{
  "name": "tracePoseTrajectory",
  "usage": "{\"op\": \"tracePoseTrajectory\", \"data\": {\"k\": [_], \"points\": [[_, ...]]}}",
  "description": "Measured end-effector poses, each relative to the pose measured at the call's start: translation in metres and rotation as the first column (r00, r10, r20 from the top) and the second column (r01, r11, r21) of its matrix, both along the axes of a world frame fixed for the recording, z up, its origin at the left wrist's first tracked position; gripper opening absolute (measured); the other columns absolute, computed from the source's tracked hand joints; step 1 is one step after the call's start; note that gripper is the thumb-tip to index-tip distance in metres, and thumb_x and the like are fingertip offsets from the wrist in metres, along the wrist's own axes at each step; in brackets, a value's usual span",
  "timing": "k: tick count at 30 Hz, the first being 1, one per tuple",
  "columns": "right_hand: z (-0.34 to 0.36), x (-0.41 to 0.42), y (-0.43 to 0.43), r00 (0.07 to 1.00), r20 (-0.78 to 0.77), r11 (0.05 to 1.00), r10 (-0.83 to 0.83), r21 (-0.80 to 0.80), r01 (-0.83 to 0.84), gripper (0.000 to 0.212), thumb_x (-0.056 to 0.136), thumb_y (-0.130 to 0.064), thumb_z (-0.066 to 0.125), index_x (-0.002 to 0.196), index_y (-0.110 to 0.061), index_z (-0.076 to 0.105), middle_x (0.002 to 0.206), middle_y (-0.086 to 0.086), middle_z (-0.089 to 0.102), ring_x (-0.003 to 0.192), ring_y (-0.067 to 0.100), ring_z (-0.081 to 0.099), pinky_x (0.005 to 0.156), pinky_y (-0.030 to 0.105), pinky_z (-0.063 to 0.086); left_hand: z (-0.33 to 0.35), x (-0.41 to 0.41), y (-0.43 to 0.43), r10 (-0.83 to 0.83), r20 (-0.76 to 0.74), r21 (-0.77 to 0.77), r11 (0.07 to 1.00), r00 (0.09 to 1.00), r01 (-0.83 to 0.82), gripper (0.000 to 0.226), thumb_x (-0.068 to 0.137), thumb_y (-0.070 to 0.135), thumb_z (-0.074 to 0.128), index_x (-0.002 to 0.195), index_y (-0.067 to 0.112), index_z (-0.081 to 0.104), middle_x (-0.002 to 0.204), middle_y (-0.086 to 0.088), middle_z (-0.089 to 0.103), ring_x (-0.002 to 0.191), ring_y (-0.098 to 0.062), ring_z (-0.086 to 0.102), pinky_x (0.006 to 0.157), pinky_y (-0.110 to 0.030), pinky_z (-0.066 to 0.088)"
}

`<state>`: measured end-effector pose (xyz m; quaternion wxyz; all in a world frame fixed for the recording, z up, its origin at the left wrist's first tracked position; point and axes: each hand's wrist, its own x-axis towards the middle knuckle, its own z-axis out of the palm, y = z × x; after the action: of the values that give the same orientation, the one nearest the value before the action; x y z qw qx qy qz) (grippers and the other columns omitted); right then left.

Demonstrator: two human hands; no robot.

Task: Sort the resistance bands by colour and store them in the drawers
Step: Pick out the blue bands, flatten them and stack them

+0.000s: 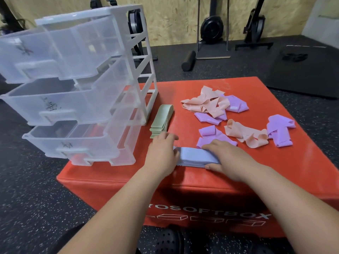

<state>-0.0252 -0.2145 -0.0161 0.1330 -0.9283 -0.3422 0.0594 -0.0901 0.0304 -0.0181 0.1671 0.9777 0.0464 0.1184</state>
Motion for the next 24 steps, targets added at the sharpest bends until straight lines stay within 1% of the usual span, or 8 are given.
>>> {"op": "tracePoseTrajectory", "data": {"k": [3,5,8,10,13,17,21,24], "points": [[0.0,-0.001,0.002,1.0,0.009,1.0,-0.005,-0.009,0.005,0.066,0.091,-0.061,0.067,0.149,-0.041,0.045,0.135,-0.014,0.051,0.125,0.014,0.052,0.095,0.039,0.051,-0.002,0.001,0.0,-0.285,-0.006,-0.016,0.959,0.959,0.285,0.048,0.094,0.04,0.067,0.139,0.024,0.061,0.133,0.0,0.064,0.121,-0.026,0.06,0.102,-0.043,0.048],[0.0,-0.001,0.002,1.0,0.002,1.0,-0.005,-0.018,0.005,0.068,0.09,-0.062,0.067,0.15,-0.042,0.043,0.135,-0.015,0.05,0.126,0.014,0.052,0.096,0.038,0.05,-0.005,0.0,-0.001,-0.358,-0.072,-0.033,0.934,0.931,0.356,0.052,0.092,0.046,0.071,0.14,0.032,0.059,0.129,0.005,0.065,0.115,-0.021,0.062,0.099,-0.042,0.05],[0.004,-0.001,-0.004,0.995,-0.098,0.999,-0.028,0.039,0.032,0.078,0.083,-0.066,0.073,0.151,-0.041,0.044,0.135,-0.017,0.048,0.125,0.008,0.05,0.104,0.037,0.047,-0.008,0.001,0.002,-0.37,-0.07,-0.075,0.928,0.926,0.365,0.051,0.091,0.043,0.075,0.139,0.037,0.059,0.126,0.011,0.063,0.111,-0.017,0.061,0.093,-0.04,0.051],[0.009,0.001,-0.007,0.981,-0.16,0.979,-0.109,0.155,0.134,0.072,0.083,-0.063,0.075,0.145,-0.036,0.053,0.128,-0.015,0.054,0.116,0.006,0.055,0.103,0.033,0.047,-0.006,0.002,0.007,-0.37,-0.061,-0.081,0.927,0.927,0.365,0.051,0.09,0.044,0.077,0.138,0.038,0.061,0.125,0.012,0.064,0.109,-0.016,0.062,0.092,-0.04,0.051],[0.019,0.005,-0.008,0.934,-0.2,0.92,-0.296,0.205,0.335,0.04,0.09,-0.057,0.072,0.119,-0.029,0.069,0.099,-0.011,0.067,0.088,0.005,0.063,0.077,0.026,0.046,-0.005,0.003,0.011,-0.366,-0.075,-0.085,0.929,0.928,0.359,0.053,0.088,0.046,0.078,0.137,0.039,0.061,0.124,0.013,0.065,0.107,-0.015,0.062,0.091,-0.041,0.052],[0.015,0.003,-0.002,0.868,-0.308,0.903,-0.391,0.056,0.426,0.036,0.084,-0.061,0.074,0.1,-0.029,0.067,0.081,-0.011,0.069,0.08,0.009,0.069,0.065,0.027,0.045,-0.004,0.004,0.013,-0.352,-0.082,-0.086,0.935,0.932,0.345,0.055,0.086,0.049,0.08,0.137,0.04,0.062,0.122,0.013,0.067,0.106,-0.015,0.063,0.09,-0.041,0.052],[0.01,-0.001,0.012,0.827,-0.327,0.863,-0.457,0.061,0.501,0.043,0.079,-0.05,0.078,0.112,-0.024,0.069,0.094,-0.007,0.071,0.092,0.018,0.069,0.073,0.03,0.046,-0.005,0.005,0.013,-0.343,-0.076,-0.078,0.938,0.936,0.337,0.056,0.084,0.049,0.081,0.136,0.039,0.063,0.123,0.013,0.067,0.107,-0.015,0.063,0.09,-0.04,0.052],[0.011,-0.003,0.019,0.779,-0.374,0.818,-0.504,0.083,0.569,0.046,0.073,-0.044,0.082,0.112,-0.026,0.065,0.105,-0.004,0.069,0.088,0.02,0.07,0.072,0.031,0.052,-0.006,0.007,0.014,-0.341,-0.077,-0.071,0.939,0.937,0.336,0.055,0.083,0.05,0.081,0.134,0.041,0.061,0.122,0.013,0.066,0.106,-0.016,0.063,0.088,-0.04,0.052]]}}
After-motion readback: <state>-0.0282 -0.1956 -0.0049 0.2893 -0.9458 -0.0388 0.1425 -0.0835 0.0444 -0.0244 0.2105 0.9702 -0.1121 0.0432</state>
